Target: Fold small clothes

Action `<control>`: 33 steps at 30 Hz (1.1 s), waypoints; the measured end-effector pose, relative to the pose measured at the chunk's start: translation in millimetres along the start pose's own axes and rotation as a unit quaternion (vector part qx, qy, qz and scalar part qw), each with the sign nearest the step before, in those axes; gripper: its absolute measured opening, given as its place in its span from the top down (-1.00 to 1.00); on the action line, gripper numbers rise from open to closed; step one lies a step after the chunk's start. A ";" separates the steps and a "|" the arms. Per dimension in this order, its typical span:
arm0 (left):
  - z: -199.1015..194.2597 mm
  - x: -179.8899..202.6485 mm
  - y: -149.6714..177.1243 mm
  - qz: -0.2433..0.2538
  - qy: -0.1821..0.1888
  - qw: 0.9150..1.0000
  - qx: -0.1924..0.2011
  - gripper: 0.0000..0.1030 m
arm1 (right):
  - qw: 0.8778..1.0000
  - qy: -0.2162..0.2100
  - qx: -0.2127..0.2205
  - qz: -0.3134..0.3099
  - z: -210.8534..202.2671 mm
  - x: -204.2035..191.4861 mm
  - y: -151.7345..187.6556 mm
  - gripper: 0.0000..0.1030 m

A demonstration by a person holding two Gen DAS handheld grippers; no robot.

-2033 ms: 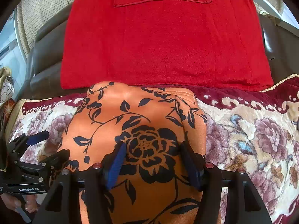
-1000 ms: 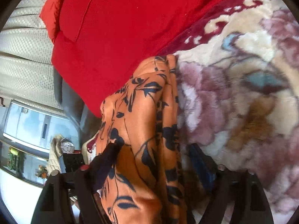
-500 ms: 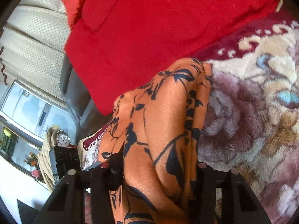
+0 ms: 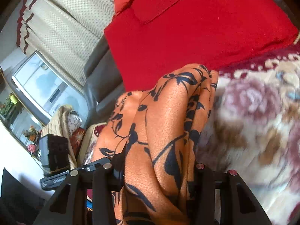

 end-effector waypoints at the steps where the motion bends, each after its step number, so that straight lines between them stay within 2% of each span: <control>1: 0.9 -4.3 5.9 -0.001 -0.019 1.000 -0.008 -0.10 | 1.000 0.004 -0.008 0.002 4.3 -2.4 9.6 0.06; 3: 12.4 -16.7 18.3 -0.003 -0.063 0.997 -0.037 -0.16 | 0.999 0.018 -0.040 0.012 19.1 -2.4 25.4 -0.02; 4: 15.8 -20.3 22.0 -0.008 -0.086 0.995 -0.053 -0.19 | 0.997 0.044 -0.063 0.014 30.2 -0.3 33.7 -0.07; 6: 8.8 -25.1 23.4 -0.025 -0.077 0.996 -0.043 -0.26 | 0.992 0.095 -0.086 -0.001 40.9 2.1 45.0 -0.10; 8: -8.1 -19.1 20.5 -0.019 -0.085 0.996 -0.015 -0.30 | 0.992 0.111 -0.066 -0.006 29.0 -4.7 45.1 -0.15; 9: -16.8 -14.6 21.5 -0.011 -0.094 0.996 0.000 -0.40 | 0.991 0.122 -0.050 -0.013 17.7 -8.8 43.1 -0.15; 12: -36.6 -11.6 28.4 -0.005 -0.104 0.994 0.033 -0.46 | 0.991 0.129 0.006 -0.018 -11.5 -24.4 36.5 -0.15; 15: -38.8 -9.7 45.1 -0.003 -0.111 0.993 0.027 -0.46 | 0.991 0.120 0.049 -0.043 -37.9 -35.4 35.9 -0.11; 16: -36.0 -9.6 52.2 0.001 -0.117 0.993 0.021 -0.46 | 0.990 0.117 0.055 -0.052 -41.6 -39.6 36.7 -0.04; 17: -32.1 -9.4 61.5 0.005 -0.126 0.992 0.010 -0.46 | 0.990 0.111 0.059 -0.061 -42.8 -45.7 38.9 0.15; 18: -25.6 -13.5 65.1 0.005 -0.142 0.990 -0.004 -0.51 | 0.991 0.105 0.056 -0.069 -39.5 -51.2 41.4 0.26; 20: -18.6 -25.6 71.3 -0.004 -0.156 0.988 -0.013 -0.62 | 0.992 0.102 0.023 -0.072 -21.1 -52.8 46.8 0.29; 21: -20.0 -27.6 71.4 -0.016 -0.150 0.989 -0.013 -0.62 | 0.992 0.105 -0.004 -0.069 -7.1 -49.7 51.6 0.27; 22: -23.4 -26.7 70.1 -0.022 -0.149 0.989 -0.013 -0.62 | 0.990 0.120 -0.032 -0.065 6.4 -44.6 58.2 0.27; 23: -27.6 -23.9 69.3 -0.020 -0.152 0.988 -0.008 -0.61 | 0.987 0.139 -0.039 -0.068 12.1 -41.9 62.6 0.28; 27: -57.6 0.5 69.4 0.008 -0.184 0.982 0.035 -0.61 | 0.981 0.166 -0.017 -0.101 -8.6 -66.1 58.1 0.28; 28: -65.5 8.2 69.1 0.014 -0.192 0.980 0.044 -0.61 | 0.980 0.168 -0.010 -0.107 -14.4 -71.7 57.8 0.21; 30: -83.9 25.9 67.4 0.032 -0.216 0.974 0.065 -0.62 | 0.976 0.175 0.007 -0.129 -30.4 -88.5 57.4 0.21; 33: -108.5 51.8 61.2 0.061 -0.252 0.961 0.093 -0.63 | 0.963 0.215 0.023 -0.162 -51.3 -110.1 57.0 0.21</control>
Point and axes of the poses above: each gripper's, at about its wrist camera, not at the fingertips, and z roughly the way its jaws point, x to its right, y to its underside, the point moved 2 cm from there along z, roughly the way its jaws point, and after that the axes turned 6 degrees about y, right-handed, at the moved point
